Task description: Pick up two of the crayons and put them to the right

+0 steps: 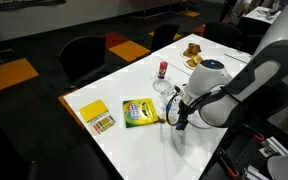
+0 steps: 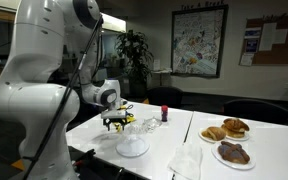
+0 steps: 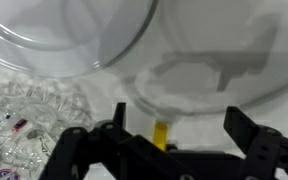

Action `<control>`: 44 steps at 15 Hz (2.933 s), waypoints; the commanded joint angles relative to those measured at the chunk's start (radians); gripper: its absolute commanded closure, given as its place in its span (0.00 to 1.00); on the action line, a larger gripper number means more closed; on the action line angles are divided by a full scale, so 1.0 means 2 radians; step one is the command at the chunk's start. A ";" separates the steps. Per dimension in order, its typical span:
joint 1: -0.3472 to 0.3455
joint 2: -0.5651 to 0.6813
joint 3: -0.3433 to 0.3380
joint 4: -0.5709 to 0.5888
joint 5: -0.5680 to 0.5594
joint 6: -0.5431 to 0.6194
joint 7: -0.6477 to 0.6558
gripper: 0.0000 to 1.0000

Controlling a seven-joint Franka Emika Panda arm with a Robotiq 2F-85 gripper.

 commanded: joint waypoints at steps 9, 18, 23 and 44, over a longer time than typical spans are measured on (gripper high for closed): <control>-0.114 0.034 0.038 0.023 -0.157 0.078 0.111 0.00; -0.180 0.070 0.082 0.048 -0.170 0.112 0.116 0.00; -0.251 0.081 0.170 0.072 -0.182 0.082 0.112 0.00; -0.034 0.032 0.082 0.104 -0.179 -0.107 0.254 0.00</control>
